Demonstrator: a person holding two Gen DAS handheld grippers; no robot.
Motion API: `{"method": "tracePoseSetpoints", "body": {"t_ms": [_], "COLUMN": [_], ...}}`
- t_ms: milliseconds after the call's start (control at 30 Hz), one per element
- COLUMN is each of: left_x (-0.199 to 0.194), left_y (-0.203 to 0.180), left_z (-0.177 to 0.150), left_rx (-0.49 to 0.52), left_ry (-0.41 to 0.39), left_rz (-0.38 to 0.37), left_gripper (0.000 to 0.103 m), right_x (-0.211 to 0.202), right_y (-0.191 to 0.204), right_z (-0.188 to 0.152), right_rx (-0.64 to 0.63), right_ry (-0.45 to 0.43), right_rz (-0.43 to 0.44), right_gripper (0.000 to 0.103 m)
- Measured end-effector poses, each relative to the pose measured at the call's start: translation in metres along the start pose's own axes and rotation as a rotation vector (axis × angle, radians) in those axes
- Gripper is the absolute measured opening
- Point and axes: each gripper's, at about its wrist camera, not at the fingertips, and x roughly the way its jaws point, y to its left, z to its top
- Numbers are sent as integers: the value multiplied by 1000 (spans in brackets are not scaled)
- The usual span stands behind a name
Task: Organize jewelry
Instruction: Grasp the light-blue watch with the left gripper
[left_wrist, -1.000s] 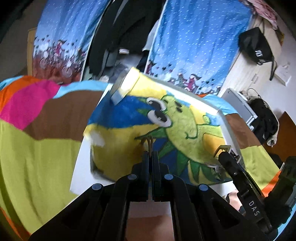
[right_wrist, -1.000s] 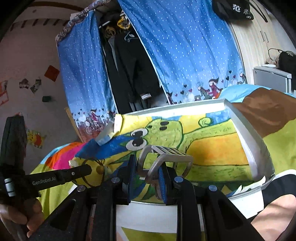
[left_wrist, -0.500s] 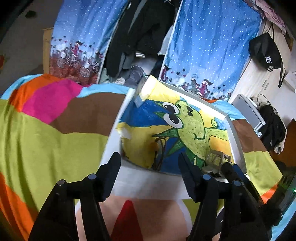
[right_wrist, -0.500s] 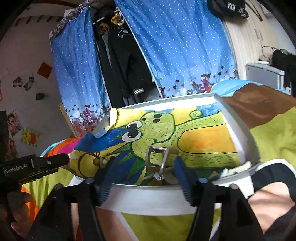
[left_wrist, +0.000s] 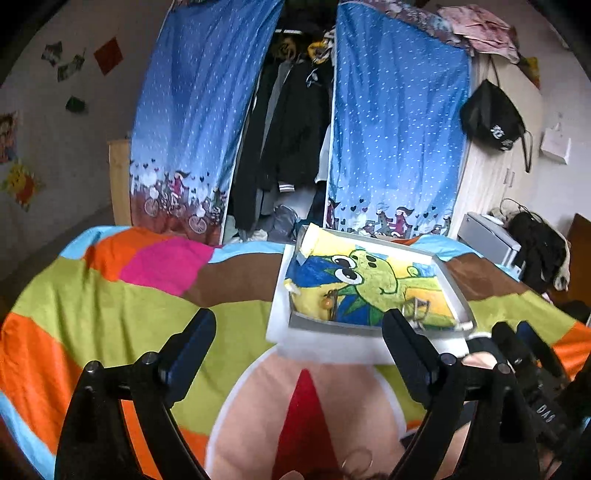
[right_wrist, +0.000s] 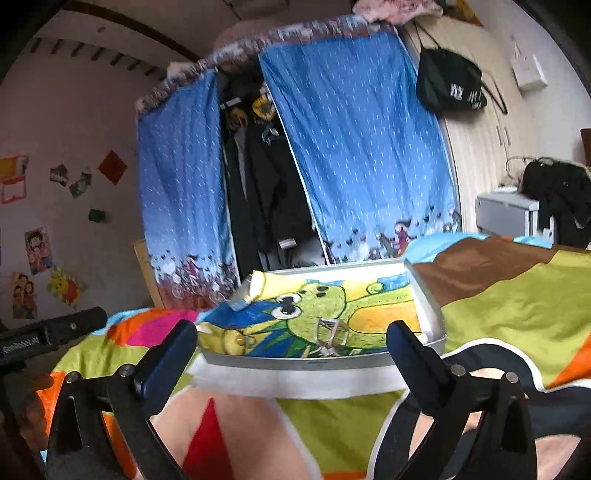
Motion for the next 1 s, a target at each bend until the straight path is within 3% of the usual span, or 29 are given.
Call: {"method": "tracePoseSetpoints", "body": {"t_ms": [333, 567, 733, 1000], "left_x": [-86, -124, -139, -142], "left_y": [21, 46, 63, 81], "left_z": [-51, -90, -120, -171], "left_rx": [20, -5, -1, -30], "left_ry": [-46, -12, 54, 226], "left_rz": [-9, 7, 10, 9], "left_gripper": [89, 89, 89, 89], "right_x": [-82, -124, -137, -134], "right_y": [41, 67, 81, 77], "right_z": [-31, -60, -85, -121], "right_rx": [-54, -61, -66, 44], "right_ry": [-25, 8, 111, 308], "right_rz": [-4, 10, 12, -23], "right_gripper": [103, 103, 103, 103]}}
